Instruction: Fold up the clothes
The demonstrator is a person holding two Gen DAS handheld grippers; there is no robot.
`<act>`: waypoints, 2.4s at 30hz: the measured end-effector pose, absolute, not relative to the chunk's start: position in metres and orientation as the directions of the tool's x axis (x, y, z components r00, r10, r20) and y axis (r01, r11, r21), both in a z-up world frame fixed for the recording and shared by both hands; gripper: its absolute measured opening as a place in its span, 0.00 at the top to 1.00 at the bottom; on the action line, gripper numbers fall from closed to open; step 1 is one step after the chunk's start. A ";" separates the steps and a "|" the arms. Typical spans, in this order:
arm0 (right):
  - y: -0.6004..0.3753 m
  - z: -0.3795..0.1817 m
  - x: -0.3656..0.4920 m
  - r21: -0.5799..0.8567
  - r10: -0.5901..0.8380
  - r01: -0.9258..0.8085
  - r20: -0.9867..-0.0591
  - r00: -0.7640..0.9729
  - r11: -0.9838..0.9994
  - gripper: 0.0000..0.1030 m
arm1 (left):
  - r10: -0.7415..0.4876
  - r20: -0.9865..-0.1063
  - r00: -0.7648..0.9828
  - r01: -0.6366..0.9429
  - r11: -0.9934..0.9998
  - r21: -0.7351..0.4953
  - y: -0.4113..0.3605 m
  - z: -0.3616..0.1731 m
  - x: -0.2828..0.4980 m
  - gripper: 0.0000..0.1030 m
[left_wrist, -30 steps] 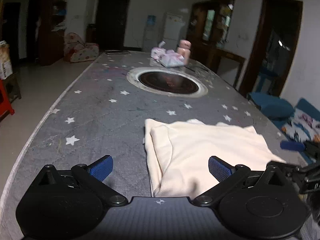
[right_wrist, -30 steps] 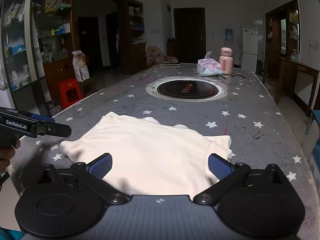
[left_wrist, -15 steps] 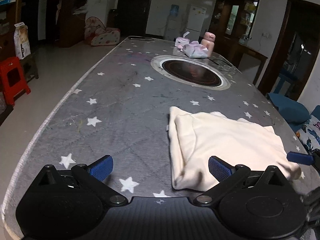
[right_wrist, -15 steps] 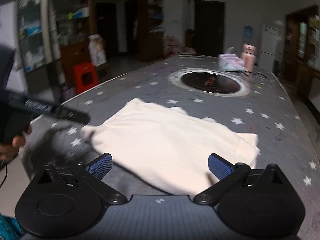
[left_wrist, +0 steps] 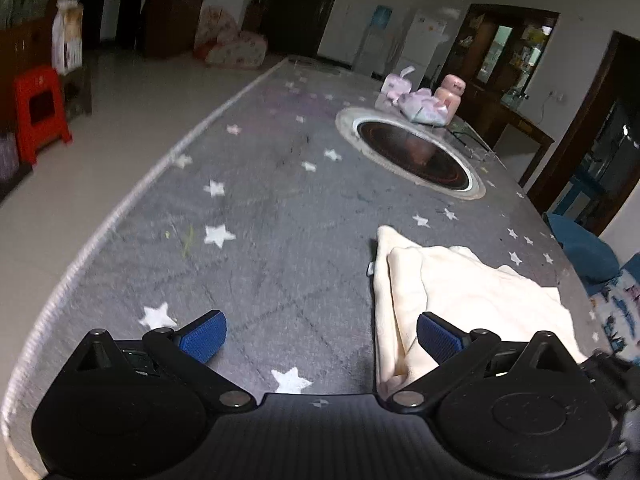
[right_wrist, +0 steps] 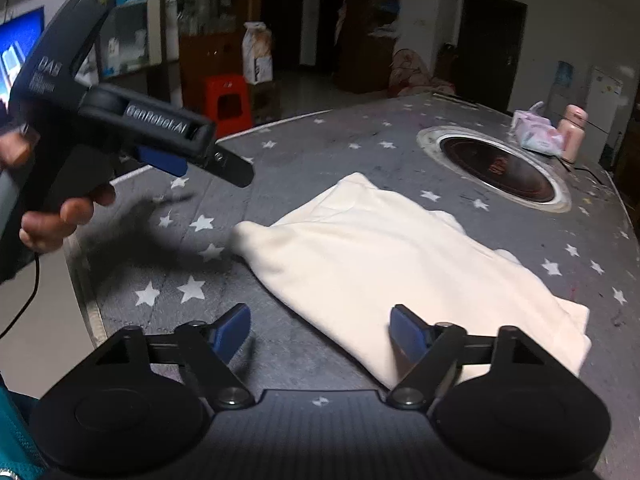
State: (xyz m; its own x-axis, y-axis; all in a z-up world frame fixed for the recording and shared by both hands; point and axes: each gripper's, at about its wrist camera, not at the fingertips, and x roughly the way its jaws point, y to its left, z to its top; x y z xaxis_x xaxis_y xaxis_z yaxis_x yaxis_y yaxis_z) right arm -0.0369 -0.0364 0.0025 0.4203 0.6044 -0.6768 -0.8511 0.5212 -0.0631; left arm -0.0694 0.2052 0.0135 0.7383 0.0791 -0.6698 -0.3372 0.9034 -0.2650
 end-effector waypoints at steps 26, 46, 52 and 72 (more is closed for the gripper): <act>0.018 0.010 -0.041 -0.180 0.645 -0.901 -0.645 0.410 0.394 0.86 | -0.237 -0.652 0.720 -0.370 0.664 -0.650 0.231 -0.011 -0.031 0.00; -0.021 0.023 -0.026 -0.002 0.733 -0.902 -0.582 0.352 0.431 0.84 | -0.433 -0.602 0.671 -0.381 0.494 -0.781 0.208 -0.045 0.002 0.82; -0.061 0.023 -0.008 0.055 0.707 -0.841 -0.573 0.415 0.538 0.80 | -0.421 -0.610 0.671 -0.373 0.520 -0.769 0.205 -0.042 0.003 0.82; -0.190 -0.024 0.101 0.295 0.540 -0.469 -0.623 0.566 0.832 0.62 | -0.363 -0.656 0.662 -0.351 0.623 -0.699 0.195 -0.032 0.012 0.82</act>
State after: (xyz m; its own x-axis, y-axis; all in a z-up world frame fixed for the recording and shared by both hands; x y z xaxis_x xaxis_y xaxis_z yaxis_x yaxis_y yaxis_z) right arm 0.1007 -0.1896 -0.0237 0.5659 0.5398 -0.6232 -0.4687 0.8325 0.2955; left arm 0.0117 0.1955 -0.0321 0.6616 -0.3629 -0.6562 -0.3512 0.6232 -0.6988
